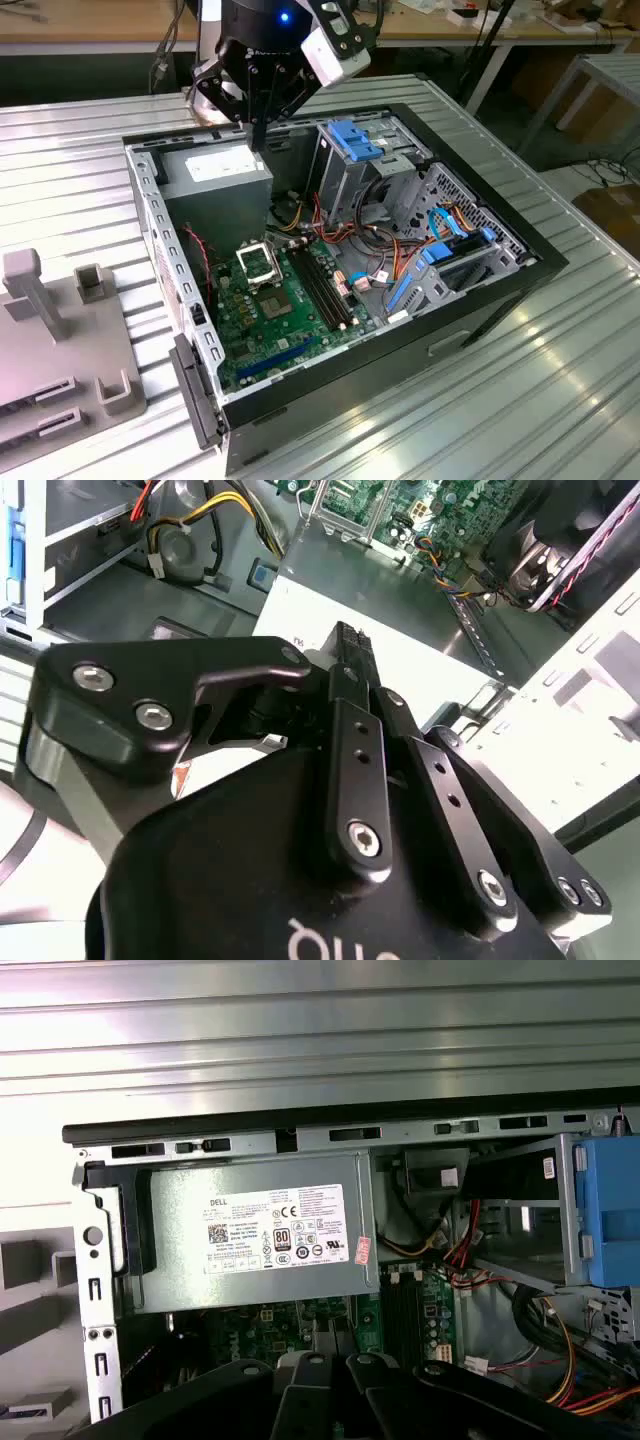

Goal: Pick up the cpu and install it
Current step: 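Reach for the cpu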

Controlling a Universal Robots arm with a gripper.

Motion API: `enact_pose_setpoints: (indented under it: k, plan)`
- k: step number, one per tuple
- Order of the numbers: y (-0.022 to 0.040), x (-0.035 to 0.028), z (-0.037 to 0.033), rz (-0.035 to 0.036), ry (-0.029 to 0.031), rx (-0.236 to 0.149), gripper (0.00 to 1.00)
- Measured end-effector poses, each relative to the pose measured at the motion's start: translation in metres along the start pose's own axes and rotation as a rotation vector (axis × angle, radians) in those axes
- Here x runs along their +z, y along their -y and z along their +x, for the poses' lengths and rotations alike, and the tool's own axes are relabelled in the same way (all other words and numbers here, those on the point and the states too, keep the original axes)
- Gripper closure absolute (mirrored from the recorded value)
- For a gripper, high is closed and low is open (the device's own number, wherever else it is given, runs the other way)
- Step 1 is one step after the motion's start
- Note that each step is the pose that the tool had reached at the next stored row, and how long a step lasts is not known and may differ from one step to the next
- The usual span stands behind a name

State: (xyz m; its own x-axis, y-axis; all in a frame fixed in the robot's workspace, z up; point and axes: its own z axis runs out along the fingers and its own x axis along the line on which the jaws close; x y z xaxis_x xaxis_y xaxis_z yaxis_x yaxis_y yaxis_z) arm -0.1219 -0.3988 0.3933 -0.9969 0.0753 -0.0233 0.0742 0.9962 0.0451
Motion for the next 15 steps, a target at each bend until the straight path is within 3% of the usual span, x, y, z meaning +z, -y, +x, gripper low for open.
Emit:
enact_pose_setpoints:
  k: [15]
  plan:
    - [0.0005, -0.0002, 0.007, 0.0, 0.0001, 0.0, 0.89]
